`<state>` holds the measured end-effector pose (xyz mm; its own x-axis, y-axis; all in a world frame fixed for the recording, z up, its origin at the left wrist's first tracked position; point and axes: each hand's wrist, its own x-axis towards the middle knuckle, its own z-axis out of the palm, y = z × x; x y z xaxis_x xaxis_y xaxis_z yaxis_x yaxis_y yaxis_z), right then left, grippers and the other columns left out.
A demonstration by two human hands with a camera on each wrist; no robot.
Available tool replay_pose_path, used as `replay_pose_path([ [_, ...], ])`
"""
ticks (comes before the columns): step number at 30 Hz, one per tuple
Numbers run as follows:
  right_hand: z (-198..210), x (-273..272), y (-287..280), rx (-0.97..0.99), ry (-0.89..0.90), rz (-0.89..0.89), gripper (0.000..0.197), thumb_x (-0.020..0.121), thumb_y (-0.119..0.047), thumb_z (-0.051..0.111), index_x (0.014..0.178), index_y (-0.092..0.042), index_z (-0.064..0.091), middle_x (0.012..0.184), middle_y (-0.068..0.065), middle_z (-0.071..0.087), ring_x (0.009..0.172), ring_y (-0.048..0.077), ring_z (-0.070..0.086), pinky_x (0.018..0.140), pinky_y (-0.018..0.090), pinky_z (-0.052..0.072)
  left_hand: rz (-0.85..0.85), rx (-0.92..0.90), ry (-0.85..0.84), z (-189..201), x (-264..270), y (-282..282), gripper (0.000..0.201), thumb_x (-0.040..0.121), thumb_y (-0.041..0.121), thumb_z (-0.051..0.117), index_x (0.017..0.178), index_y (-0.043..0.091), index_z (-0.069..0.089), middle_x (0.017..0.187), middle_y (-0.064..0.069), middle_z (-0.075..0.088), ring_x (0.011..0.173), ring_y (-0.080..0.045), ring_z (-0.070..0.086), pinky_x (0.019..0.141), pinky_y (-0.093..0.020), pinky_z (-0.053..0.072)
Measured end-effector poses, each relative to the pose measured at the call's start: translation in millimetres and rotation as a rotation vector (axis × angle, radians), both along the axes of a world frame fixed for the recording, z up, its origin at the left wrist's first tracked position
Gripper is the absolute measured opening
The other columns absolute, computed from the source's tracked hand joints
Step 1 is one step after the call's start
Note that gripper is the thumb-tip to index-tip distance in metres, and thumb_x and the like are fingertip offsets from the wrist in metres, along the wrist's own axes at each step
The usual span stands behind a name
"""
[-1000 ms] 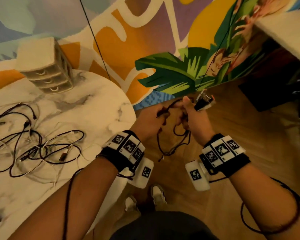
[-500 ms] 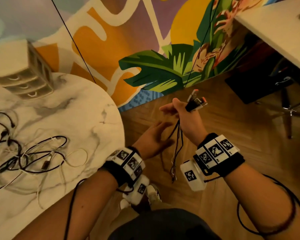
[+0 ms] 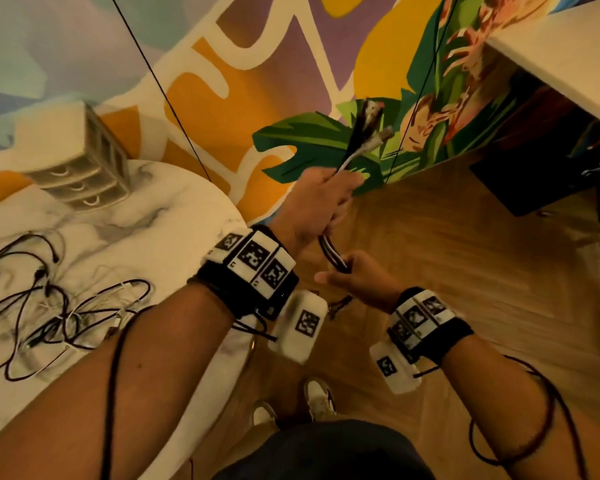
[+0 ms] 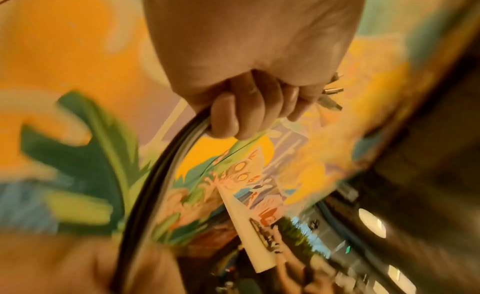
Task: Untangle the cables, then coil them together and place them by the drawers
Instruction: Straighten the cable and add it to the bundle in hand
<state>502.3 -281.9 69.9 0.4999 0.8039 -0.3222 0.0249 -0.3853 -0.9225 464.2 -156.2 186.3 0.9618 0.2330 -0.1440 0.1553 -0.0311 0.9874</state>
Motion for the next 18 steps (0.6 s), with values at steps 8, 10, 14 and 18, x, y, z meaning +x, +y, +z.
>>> replay_pose_path([
  [8,-123.3,11.5,-5.3,-0.612,-0.047,-0.235,0.042,0.097,-0.030,0.048,0.057,-0.019,0.043,0.059,0.005,0.046,0.052,0.019,0.042,0.050,0.028,0.034,-0.151,1.503,-0.080,68.1,-9.6,22.6,0.028,0.092,0.036,0.037,0.072,0.021,0.050,0.052,0.007,0.030,0.045,-0.008,0.026,0.046,-0.028,0.015],
  [10,-141.5,15.1,-7.3,-0.724,-0.019,-0.276,0.038,0.097,-0.029,0.048,0.062,-0.012,0.049,0.064,0.006,0.049,0.057,0.021,0.047,0.056,0.030,0.041,-0.148,1.604,-0.047,77.1,-13.0,27.6,0.030,0.087,0.040,0.029,0.071,0.020,0.044,0.053,0.005,0.030,0.046,-0.009,0.025,0.046,-0.028,0.013],
  [14,-152.7,18.5,17.3,-0.513,0.306,-0.520,0.036,0.095,-0.044,0.045,0.086,-0.010,0.053,0.069,0.006,0.055,0.067,0.023,0.061,0.060,0.033,0.048,-0.160,1.706,-0.056,76.9,-19.7,29.9,0.034,0.086,0.045,0.019,0.063,0.023,0.033,0.052,0.005,0.029,0.044,-0.012,0.023,0.047,-0.027,0.010],
  [18,-155.5,16.6,22.2,-0.420,0.233,-0.557,0.039,0.093,-0.049,0.047,0.088,-0.011,0.053,0.079,0.013,0.064,0.074,0.031,0.064,0.064,0.040,0.055,-0.052,1.617,-0.168,82.4,-20.6,44.4,0.031,0.084,0.042,0.027,0.063,0.021,0.037,0.047,0.010,0.015,0.040,-0.016,0.018,0.048,-0.022,0.005],
])
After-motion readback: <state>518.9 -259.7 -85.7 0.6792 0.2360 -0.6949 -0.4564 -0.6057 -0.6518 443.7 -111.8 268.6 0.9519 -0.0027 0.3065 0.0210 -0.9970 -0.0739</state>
